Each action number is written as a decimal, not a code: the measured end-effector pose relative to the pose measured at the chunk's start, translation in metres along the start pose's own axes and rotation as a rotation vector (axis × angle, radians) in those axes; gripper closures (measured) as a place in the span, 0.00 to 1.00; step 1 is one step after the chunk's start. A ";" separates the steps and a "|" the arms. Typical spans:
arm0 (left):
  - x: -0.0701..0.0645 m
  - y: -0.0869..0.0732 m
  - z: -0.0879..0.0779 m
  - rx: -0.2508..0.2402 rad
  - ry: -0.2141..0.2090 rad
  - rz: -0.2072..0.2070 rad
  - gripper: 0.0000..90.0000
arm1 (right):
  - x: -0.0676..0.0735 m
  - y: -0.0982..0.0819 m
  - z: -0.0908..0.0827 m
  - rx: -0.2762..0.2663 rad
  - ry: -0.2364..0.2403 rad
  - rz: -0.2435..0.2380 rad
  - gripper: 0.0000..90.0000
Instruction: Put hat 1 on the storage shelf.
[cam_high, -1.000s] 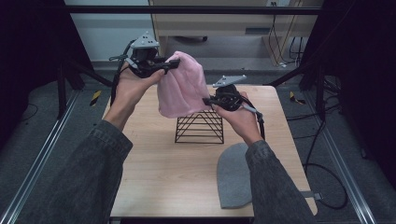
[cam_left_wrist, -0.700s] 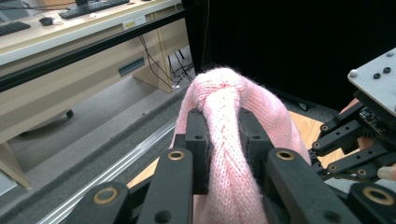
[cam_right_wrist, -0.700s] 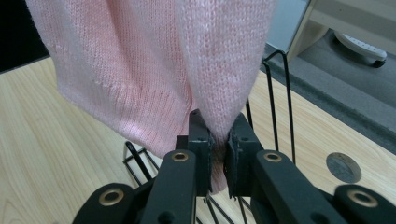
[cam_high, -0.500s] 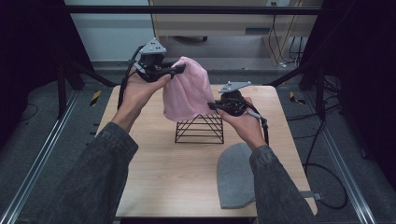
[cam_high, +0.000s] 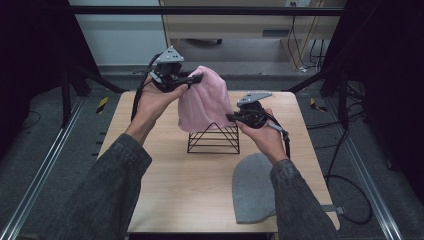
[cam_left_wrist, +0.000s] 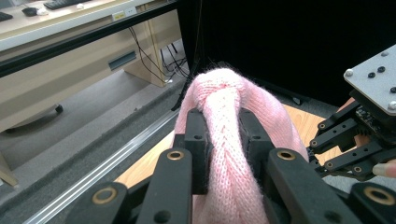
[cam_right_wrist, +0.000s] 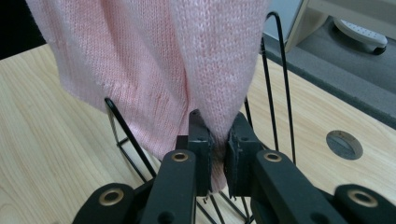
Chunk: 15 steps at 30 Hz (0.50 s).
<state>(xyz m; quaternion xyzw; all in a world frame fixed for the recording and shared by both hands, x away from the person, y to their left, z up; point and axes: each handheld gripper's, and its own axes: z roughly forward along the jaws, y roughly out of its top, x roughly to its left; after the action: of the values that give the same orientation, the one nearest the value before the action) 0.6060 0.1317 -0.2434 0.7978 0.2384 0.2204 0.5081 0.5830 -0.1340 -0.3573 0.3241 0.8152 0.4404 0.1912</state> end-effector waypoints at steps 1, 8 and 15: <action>-0.001 0.000 0.001 0.002 -0.004 0.000 0.85 | 0.000 -0.003 0.000 0.005 -0.002 0.001 0.92; -0.006 -0.002 0.006 0.006 -0.015 0.003 0.85 | -0.002 -0.009 0.000 0.004 -0.002 0.009 0.92; -0.010 -0.007 0.011 0.014 -0.029 -0.002 0.85 | -0.004 -0.018 0.000 0.012 -0.013 0.017 0.92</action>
<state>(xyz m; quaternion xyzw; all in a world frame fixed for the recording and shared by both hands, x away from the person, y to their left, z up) 0.6036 0.1209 -0.2549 0.8042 0.2333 0.2066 0.5061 0.5798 -0.1441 -0.3722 0.3350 0.8138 0.4351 0.1906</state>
